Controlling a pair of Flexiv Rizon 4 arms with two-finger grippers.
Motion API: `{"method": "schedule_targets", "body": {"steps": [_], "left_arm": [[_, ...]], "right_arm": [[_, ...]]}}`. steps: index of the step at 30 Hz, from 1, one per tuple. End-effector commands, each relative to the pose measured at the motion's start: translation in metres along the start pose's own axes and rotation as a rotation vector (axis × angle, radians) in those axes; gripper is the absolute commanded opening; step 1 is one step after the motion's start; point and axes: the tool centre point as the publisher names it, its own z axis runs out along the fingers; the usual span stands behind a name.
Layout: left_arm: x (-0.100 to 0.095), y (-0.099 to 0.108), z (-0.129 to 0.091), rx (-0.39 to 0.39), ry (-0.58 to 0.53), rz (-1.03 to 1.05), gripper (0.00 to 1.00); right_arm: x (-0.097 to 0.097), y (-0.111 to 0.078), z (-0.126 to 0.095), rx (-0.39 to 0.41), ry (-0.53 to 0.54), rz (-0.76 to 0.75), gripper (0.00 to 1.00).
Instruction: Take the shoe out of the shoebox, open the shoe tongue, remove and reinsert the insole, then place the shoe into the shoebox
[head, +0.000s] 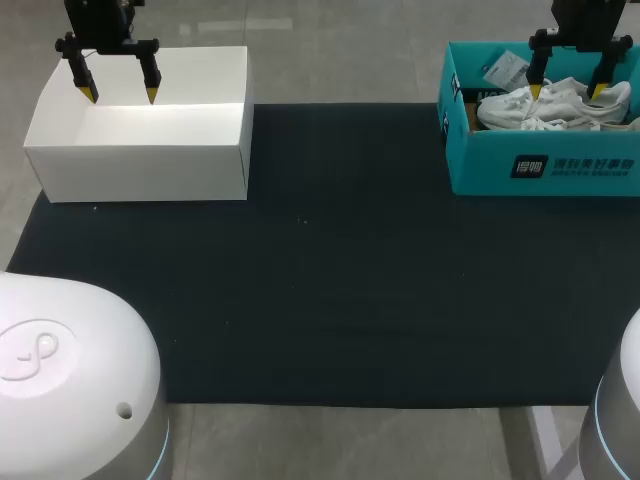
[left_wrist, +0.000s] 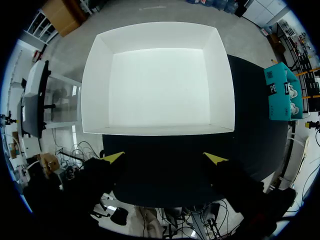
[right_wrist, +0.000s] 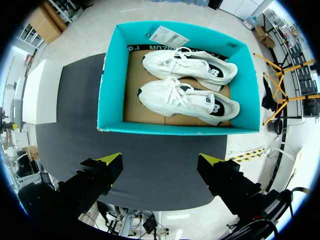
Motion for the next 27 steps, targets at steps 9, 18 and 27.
{"method": "schedule_targets", "body": {"steps": [9, 18, 27], "left_arm": [[0.000, 0.000, 0.000, 0.000, 0.000, 0.000, 1.00], [0.000, 0.000, 0.000, 0.000, 0.000, 0.000, 1.00], [0.000, 0.000, 0.000, 0.000, 0.000, 0.000, 1.00]], "right_arm": [[0.000, 0.000, 0.000, 0.000, 0.000, 0.000, 1.00], [-0.030, 0.012, 0.022, 0.004, -0.026, 0.097, 1.00], [-0.089, 0.030, 0.049, -0.008, -0.077, 0.196, 1.00]]}}
